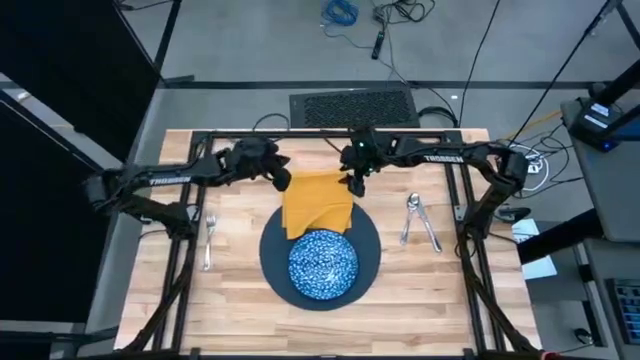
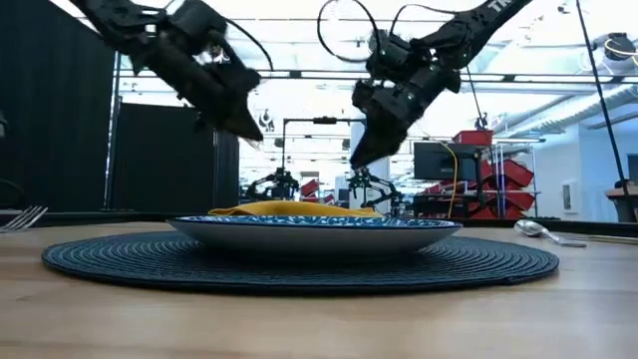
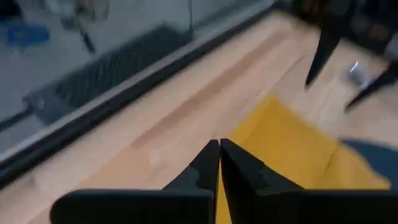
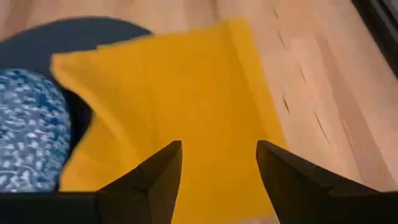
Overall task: Set table place
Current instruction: Fold the yellow table napkin
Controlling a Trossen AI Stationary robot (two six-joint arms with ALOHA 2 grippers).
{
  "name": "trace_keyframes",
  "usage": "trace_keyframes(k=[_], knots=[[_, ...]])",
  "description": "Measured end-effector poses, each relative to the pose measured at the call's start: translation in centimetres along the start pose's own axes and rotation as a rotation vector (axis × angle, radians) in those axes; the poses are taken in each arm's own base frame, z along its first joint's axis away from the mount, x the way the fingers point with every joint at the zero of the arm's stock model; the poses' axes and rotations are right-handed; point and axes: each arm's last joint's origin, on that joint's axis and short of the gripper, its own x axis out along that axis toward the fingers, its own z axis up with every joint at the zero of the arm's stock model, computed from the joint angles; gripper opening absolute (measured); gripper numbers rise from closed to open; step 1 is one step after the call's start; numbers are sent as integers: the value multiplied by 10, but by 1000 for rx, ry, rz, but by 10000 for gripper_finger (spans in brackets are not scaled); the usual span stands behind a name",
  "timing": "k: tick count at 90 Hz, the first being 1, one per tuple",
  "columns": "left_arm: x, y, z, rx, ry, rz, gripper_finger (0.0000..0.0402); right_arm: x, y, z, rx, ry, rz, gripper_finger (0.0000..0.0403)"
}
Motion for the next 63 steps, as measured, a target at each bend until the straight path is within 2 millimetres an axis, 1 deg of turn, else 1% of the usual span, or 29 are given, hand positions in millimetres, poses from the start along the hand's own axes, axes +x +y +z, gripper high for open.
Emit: trace_keyframes(k=[5,10,19,24,32,41,47,55,63], knots=[[-4,1,-1,-8,-66,-14,0,1,-1,9,-9,-20,-1,193],[-6,1,-1,-13,-121,-28,0,2,-6,18,-13,-25,-8,190],[-7,0,0,-17,-163,-40,0,12,-20,24,7,59,-10,184],[-7,0,-1,-7,-147,-39,0,22,-30,23,30,131,-4,181],[-6,-1,-8,32,-88,-33,0,39,-47,14,82,275,-3,174],[-5,-1,-12,96,-49,-26,0,53,-61,9,114,380,-55,166],[-5,-1,-11,106,-55,-25,0,58,-64,11,114,399,-77,162],[-5,-1,-10,106,-70,-29,0,65,-63,13,107,410,-73,158],[-5,-1,-10,116,-69,-28,0,66,-61,16,84,416,-100,154]])
